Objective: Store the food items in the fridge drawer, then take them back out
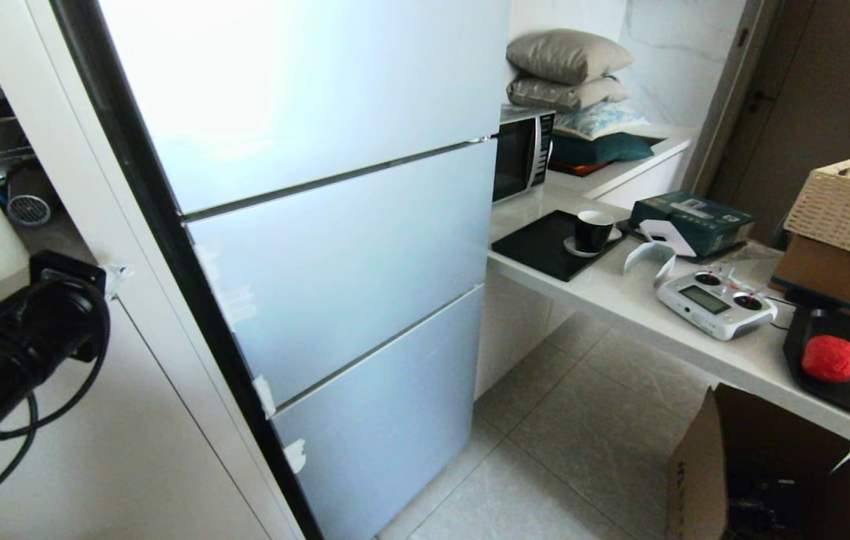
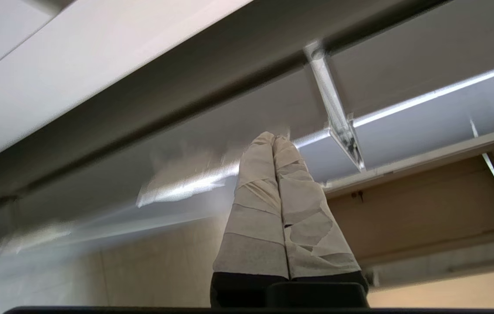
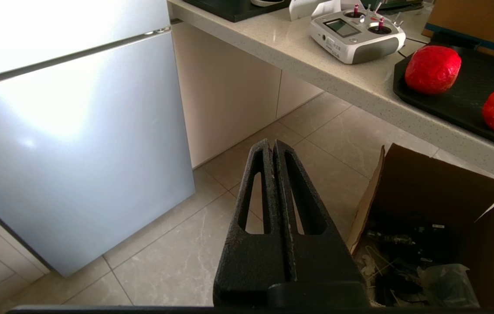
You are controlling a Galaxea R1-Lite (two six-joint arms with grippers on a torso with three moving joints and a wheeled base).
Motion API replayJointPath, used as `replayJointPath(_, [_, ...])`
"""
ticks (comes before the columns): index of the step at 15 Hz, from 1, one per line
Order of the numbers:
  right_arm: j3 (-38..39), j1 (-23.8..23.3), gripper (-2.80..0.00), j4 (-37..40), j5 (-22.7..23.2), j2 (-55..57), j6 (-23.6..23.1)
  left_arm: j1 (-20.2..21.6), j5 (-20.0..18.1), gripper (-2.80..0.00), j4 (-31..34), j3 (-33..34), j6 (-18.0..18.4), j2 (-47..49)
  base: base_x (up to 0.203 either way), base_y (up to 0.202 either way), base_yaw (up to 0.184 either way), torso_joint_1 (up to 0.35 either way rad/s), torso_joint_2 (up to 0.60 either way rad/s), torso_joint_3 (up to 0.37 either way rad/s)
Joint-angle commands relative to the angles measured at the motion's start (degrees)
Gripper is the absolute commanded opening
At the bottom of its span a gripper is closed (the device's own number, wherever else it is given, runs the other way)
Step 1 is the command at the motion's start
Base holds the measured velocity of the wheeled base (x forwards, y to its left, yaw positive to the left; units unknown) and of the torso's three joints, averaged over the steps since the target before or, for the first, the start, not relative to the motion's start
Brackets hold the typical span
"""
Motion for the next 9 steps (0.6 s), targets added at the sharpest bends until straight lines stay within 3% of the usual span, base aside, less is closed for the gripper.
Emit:
replayJointPath(1, [0.0, 0.01, -2.8, 0.0, 0.02, -0.01, -0.03, -2.12, 0.34, -2.8, -1.61, -1.23, -0.12, 5.5, 0.0, 0.0, 0.0, 0.0, 0.0, 0.0])
replayJointPath(4, [0.0, 0.01, -2.8, 0.0, 0.02, -0.01, -0.03, -5.03, 0.79, -2.8, -1.67, -2.83, -0.05, 7.17, 0.0, 0.0, 0.0, 0.0, 0.0, 0.0])
replayJointPath(7, [0.0, 0.01, -2.8, 0.0, 0.02, -0.01, -0.03, -7.51, 6.49, -2.8, -1.72, -5.77, -0.04, 10.15, 0.0, 0.0, 0.0, 0.0, 0.0, 0.0])
replayJointPath(9, [0.0, 0.01, -2.8, 0.0, 0.02, -0.01, -0.03, -7.43, 6.93, -2.8, -1.81, -6.3, -0.04, 10.33, 0.0, 0.0, 0.0, 0.0, 0.0, 0.0])
